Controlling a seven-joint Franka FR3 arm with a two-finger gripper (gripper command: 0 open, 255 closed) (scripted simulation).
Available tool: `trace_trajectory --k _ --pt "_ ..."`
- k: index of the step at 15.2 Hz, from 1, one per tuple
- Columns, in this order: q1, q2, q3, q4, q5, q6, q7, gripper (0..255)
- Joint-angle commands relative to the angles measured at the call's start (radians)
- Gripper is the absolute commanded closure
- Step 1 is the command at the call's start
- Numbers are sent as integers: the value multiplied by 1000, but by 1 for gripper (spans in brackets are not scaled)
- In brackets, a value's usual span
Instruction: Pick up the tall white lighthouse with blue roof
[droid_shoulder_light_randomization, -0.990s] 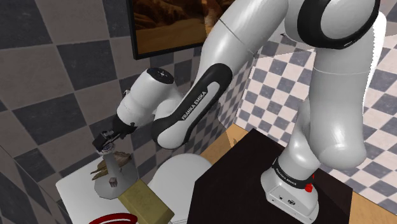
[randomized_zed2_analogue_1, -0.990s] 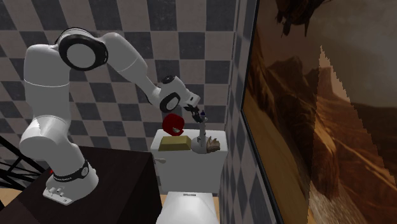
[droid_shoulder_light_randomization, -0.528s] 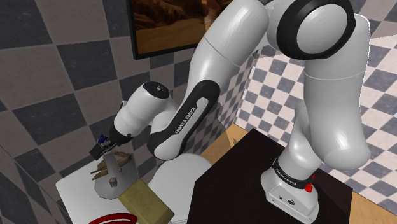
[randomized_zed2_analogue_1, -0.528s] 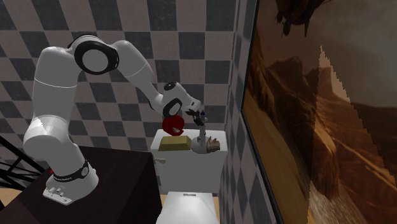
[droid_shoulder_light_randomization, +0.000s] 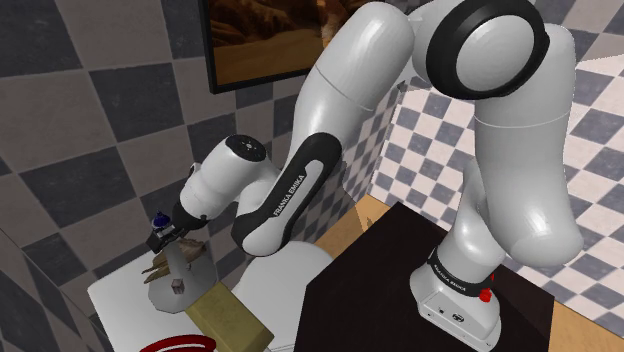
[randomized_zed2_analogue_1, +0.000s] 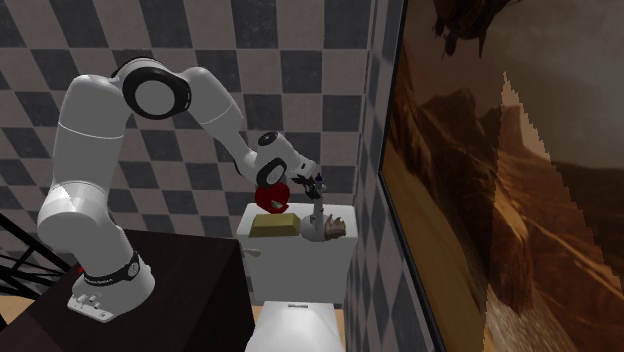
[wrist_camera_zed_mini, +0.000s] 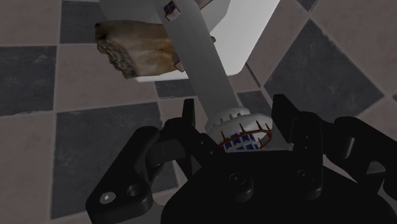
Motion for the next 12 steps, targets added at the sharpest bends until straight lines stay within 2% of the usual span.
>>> trace_trajectory --k 1,5,12 --pt "0 1 0 0 0 0 0 255" --pt "-1 4 0 2 0 1 0 255" --pt "-45 -82 48 -12 -1 -73 -5 255"
